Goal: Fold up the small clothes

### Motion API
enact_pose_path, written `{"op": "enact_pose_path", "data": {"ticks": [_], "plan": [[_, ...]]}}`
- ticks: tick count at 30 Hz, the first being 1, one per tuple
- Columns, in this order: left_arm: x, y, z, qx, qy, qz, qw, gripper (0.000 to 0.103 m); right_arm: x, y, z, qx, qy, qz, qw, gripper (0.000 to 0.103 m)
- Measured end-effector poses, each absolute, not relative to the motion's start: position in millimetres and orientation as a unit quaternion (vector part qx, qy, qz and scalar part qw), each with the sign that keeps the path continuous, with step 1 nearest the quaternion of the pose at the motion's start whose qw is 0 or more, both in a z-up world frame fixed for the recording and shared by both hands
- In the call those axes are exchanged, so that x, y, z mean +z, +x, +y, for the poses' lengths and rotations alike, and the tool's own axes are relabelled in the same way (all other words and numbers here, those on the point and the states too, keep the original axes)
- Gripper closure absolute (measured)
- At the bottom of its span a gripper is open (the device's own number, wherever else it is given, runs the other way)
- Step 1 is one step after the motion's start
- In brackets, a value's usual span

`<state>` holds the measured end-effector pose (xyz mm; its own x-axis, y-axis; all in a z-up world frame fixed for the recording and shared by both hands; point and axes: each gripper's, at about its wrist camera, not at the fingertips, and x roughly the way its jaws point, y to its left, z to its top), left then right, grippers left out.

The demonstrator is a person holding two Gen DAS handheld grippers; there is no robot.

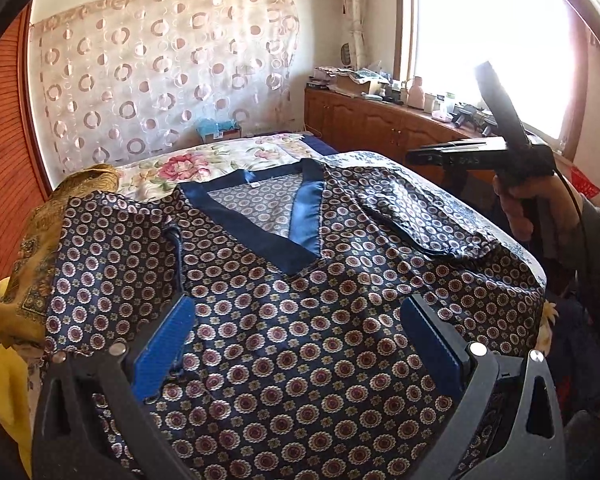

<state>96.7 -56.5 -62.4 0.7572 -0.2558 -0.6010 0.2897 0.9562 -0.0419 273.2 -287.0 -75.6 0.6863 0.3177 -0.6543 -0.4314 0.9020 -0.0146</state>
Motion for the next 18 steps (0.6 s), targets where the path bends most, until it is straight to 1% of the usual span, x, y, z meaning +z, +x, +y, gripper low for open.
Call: {"op": "enact_pose_path", "data": {"ticks": [3, 12, 18], "plan": [[-62, 97, -50, -0.141, 0.022, 0.316, 0.938, 0.000, -82, 275, -304, 0.183, -0.078, 0.345, 0.917, 0.061], [-63, 114, -21, -0.116, 0.022, 0.320, 0.940, 0.000, -132, 300, -343, 0.126, -0.098, 0.407, 0.899, 0.060], [-65, 141, 5, -0.089, 0.019, 0.330, 0.940, 0.000, -147, 322, -356, 0.120, -0.086, 0.418, 0.897, 0.061]]}}
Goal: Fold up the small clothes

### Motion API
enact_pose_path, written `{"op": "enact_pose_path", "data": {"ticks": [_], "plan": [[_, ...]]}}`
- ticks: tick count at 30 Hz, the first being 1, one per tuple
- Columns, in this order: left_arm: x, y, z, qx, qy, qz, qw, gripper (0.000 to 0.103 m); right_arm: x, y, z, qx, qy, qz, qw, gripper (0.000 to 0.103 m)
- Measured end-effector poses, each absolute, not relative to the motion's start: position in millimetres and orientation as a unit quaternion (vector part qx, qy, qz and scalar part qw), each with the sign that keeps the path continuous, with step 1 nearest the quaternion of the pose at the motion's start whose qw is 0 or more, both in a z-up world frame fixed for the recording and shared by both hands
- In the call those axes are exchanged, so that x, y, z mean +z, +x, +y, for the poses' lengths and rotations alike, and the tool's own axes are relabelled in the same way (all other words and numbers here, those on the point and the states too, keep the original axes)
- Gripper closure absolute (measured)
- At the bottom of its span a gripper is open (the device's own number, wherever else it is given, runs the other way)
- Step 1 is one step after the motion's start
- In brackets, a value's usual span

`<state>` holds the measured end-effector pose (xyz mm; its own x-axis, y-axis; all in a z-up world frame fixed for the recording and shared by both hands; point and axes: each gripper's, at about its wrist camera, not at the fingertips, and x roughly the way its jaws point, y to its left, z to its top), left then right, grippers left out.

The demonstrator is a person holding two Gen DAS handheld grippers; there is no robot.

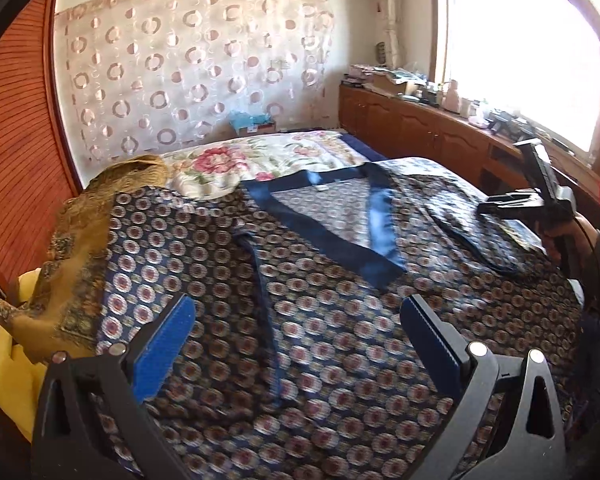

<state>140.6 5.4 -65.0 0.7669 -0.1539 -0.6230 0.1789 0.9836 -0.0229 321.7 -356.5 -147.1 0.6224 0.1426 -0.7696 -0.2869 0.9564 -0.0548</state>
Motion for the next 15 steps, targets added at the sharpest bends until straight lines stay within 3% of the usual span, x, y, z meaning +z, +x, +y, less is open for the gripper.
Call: {"op": "enact_pose_path", "data": {"ticks": [11, 15], "plan": [[-52, 193, 76, -0.035, 0.014, 0.339, 0.940, 0.001, -151, 326, -364, 0.120, -0.059, 0.420, 0.898, 0.058], [-46, 212, 100, -0.026, 0.015, 0.344, 0.939, 0.007, -151, 325, -363, 0.117, -0.065, 0.418, 0.899, 0.057]]}}
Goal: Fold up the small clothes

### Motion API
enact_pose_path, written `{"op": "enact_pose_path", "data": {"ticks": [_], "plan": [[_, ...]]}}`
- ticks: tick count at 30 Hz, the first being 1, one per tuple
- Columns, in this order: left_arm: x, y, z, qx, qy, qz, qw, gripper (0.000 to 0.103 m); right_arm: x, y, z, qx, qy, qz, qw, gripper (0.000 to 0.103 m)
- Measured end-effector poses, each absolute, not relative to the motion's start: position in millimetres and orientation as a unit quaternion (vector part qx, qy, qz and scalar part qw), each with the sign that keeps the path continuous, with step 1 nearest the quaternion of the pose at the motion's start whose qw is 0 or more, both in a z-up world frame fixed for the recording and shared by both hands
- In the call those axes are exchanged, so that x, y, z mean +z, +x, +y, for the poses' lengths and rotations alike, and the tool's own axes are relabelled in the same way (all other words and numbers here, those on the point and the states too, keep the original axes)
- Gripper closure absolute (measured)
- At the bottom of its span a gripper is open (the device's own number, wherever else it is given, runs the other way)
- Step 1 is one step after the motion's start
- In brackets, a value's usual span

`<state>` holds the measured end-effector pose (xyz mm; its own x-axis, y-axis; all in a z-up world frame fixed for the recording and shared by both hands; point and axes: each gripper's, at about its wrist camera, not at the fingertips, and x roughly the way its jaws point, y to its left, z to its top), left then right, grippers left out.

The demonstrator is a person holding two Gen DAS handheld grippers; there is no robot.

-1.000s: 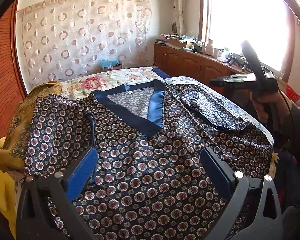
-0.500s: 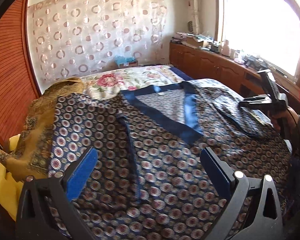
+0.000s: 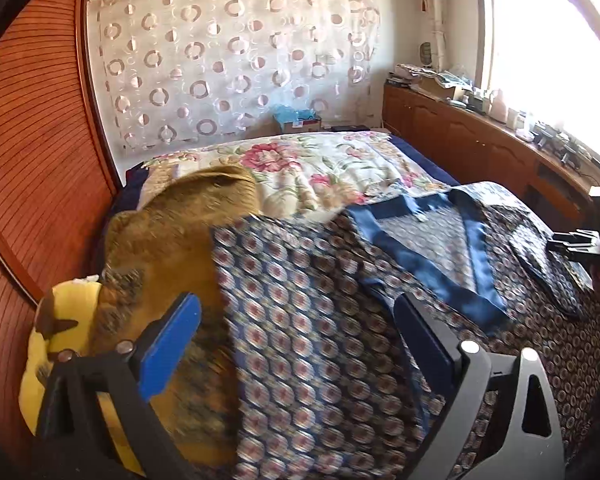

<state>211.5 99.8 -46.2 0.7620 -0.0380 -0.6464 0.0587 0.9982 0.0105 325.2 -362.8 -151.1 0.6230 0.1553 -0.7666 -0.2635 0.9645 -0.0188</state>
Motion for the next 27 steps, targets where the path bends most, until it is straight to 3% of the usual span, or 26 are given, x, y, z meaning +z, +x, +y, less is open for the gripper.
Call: {"op": "enact_pose_path", "data": {"ticks": [2, 6, 12, 23, 24, 25, 27], "plan": [[-45, 221, 109, -0.019, 0.020, 0.345, 0.938, 0.015, -151, 325, -362, 0.117, -0.063, 0.419, 0.898, 0.057], [-52, 241, 129, -0.019, -0.003, 0.363, 0.932, 0.040, -152, 325, -363, 0.118, -0.060, 0.419, 0.898, 0.056], [-68, 265, 145, -0.011, -0.026, 0.390, 0.921, 0.059, -152, 326, -363, 0.118, -0.058, 0.420, 0.898, 0.056], [-74, 290, 143, -0.012, -0.004, 0.411, 0.912, 0.072, -152, 326, -365, 0.118, -0.058, 0.420, 0.898, 0.055], [-75, 291, 143, -0.014, -0.004, 0.412, 0.911, 0.079, -152, 326, -364, 0.118, -0.057, 0.420, 0.898, 0.055], [-75, 291, 144, -0.020, -0.006, 0.411, 0.911, 0.096, -152, 326, -364, 0.118, -0.058, 0.420, 0.898, 0.055], [-75, 290, 142, -0.031, -0.009, 0.409, 0.912, 0.102, -152, 326, -365, 0.118, -0.058, 0.420, 0.898, 0.055]]}}
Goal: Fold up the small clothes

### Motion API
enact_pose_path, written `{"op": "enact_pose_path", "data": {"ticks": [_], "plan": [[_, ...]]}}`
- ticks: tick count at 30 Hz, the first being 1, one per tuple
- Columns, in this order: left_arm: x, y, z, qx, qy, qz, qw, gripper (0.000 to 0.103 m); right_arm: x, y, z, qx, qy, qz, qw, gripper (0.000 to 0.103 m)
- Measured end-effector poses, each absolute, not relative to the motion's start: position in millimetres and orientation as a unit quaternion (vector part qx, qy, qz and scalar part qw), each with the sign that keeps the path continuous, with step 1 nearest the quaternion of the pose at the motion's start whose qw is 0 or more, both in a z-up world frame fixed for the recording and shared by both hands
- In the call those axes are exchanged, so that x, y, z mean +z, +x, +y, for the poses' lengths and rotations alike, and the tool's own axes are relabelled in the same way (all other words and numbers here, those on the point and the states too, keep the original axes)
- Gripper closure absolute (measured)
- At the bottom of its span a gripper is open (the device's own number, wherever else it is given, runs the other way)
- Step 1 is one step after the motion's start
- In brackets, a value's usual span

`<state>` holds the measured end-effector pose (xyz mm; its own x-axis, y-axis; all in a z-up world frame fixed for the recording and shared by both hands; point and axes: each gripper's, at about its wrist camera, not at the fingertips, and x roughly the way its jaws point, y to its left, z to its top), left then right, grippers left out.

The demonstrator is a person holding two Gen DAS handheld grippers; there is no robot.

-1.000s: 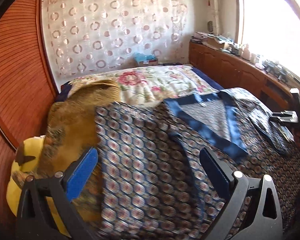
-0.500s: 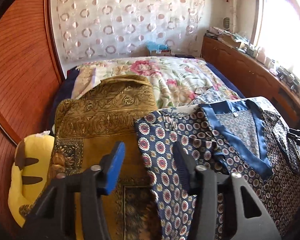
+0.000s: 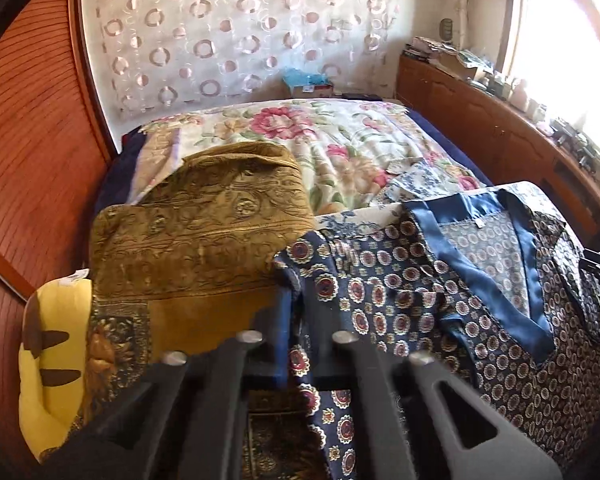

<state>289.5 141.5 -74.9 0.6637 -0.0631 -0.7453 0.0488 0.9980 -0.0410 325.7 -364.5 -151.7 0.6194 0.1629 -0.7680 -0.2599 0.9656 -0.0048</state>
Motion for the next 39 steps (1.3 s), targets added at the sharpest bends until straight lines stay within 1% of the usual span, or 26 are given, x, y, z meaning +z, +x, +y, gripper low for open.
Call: {"op": "enact_pose_path", "data": {"ticks": [8, 14, 16, 20, 21, 22, 23, 24, 25, 27, 33, 39], "plan": [[-57, 266, 123, -0.064, -0.009, 0.371, 0.926, 0.103, -151, 328, -367, 0.117, -0.055, 0.422, 0.897, 0.054], [-47, 247, 115, -0.080, -0.013, 0.351, 0.933, 0.103, -148, 353, -367, 0.110, -0.050, 0.437, 0.891, 0.054], [-44, 236, 114, -0.079, -0.013, 0.329, 0.941, 0.103, -146, 360, -362, 0.115, -0.056, 0.440, 0.889, 0.054], [-48, 225, 114, -0.083, -0.024, 0.330, 0.940, 0.103, -147, 373, -362, 0.103, -0.058, 0.440, 0.890, 0.056], [-49, 221, 113, -0.085, -0.026, 0.331, 0.939, 0.103, -147, 375, -364, 0.104, -0.048, 0.441, 0.890, 0.065], [-50, 217, 112, -0.083, -0.027, 0.330, 0.940, 0.103, -146, 376, -365, 0.106, -0.042, 0.439, 0.891, 0.076], [-50, 213, 112, -0.084, -0.029, 0.329, 0.940, 0.103, -146, 377, -364, 0.111, -0.041, 0.438, 0.891, 0.084], [-50, 206, 111, -0.085, -0.031, 0.328, 0.940, 0.103, -146, 376, -362, 0.125, -0.038, 0.439, 0.889, 0.096], [-49, 202, 111, -0.084, -0.032, 0.325, 0.941, 0.103, -145, 375, -359, 0.134, -0.035, 0.440, 0.887, 0.100], [-47, 187, 110, -0.084, -0.034, 0.318, 0.944, 0.103, -141, 368, -352, 0.139, -0.042, 0.437, 0.888, 0.101], [-44, 150, 113, -0.072, -0.037, 0.304, 0.949, 0.103, -100, 316, -342, 0.158, -0.036, 0.371, 0.915, 0.103], [-36, 90, 124, -0.048, -0.050, 0.270, 0.960, 0.103, -72, 258, -350, 0.172, -0.012, 0.328, 0.929, 0.103]]}}
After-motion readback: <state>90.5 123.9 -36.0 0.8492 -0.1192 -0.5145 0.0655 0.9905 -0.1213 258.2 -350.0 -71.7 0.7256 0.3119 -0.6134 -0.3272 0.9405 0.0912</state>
